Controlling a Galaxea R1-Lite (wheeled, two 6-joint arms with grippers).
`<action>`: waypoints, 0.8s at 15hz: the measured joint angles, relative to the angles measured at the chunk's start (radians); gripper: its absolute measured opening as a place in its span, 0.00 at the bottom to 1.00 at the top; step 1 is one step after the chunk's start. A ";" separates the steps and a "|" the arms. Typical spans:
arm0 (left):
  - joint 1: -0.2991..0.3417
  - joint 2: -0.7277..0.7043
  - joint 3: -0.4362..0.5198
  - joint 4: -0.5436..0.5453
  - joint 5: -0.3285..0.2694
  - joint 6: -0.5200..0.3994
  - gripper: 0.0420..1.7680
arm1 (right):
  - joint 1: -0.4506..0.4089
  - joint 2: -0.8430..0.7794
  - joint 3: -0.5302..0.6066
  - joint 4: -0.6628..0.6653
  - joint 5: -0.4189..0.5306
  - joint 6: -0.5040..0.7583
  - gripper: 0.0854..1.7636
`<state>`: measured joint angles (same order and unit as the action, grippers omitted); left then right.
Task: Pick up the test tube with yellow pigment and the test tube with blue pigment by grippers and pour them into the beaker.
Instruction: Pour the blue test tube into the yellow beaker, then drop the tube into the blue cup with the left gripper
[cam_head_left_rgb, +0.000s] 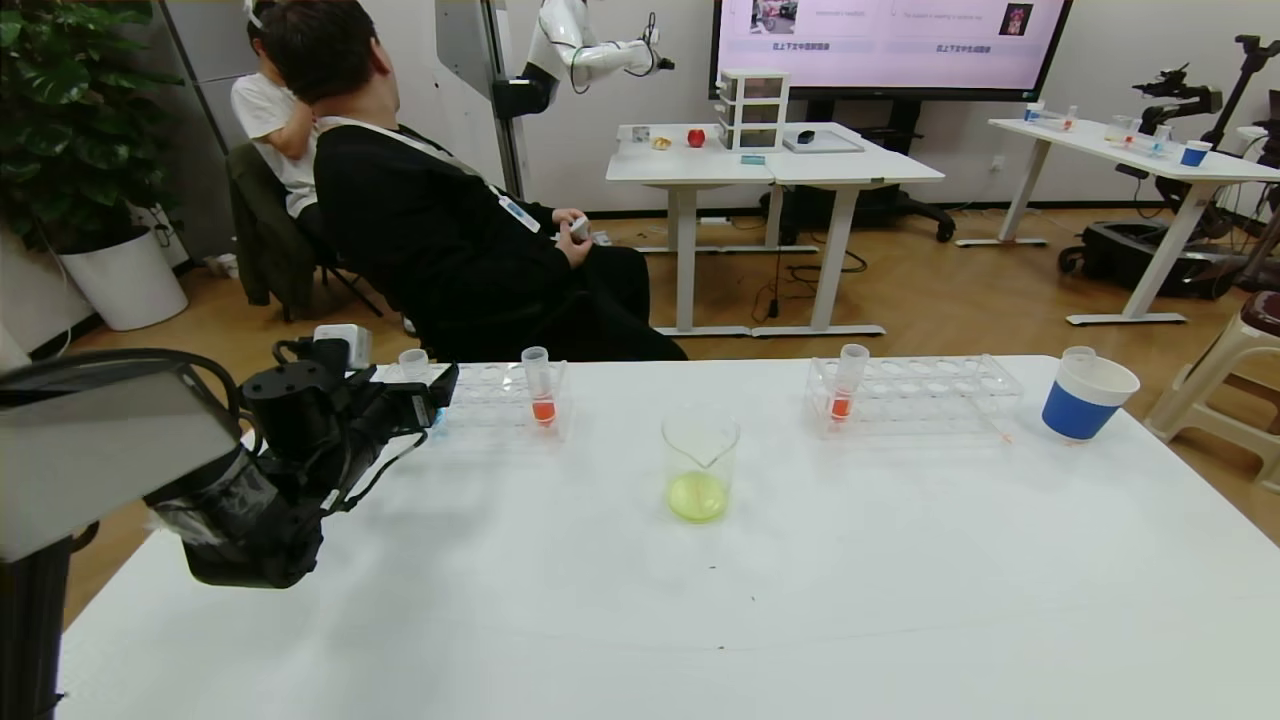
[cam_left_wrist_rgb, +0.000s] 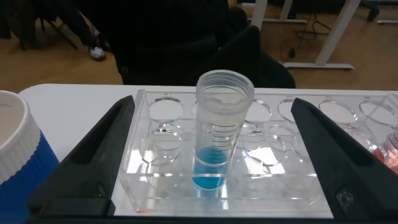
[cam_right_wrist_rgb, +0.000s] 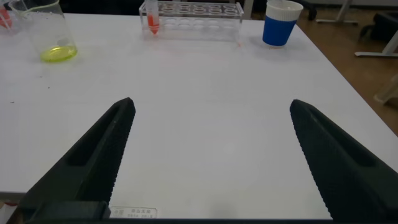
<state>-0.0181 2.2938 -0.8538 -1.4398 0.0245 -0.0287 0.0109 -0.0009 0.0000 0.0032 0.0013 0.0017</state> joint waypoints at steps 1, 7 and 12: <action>-0.001 0.016 -0.018 0.000 0.000 0.001 0.99 | 0.000 0.000 0.000 0.000 0.000 0.000 0.98; -0.009 0.058 -0.062 -0.006 0.002 0.003 0.99 | 0.000 0.000 0.000 0.000 0.000 0.000 0.98; -0.009 0.057 -0.064 -0.030 0.021 0.001 0.42 | 0.000 0.000 0.000 0.000 0.000 0.000 0.98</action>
<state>-0.0272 2.3506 -0.9179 -1.4702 0.0451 -0.0274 0.0109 -0.0009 0.0000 0.0032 0.0013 0.0017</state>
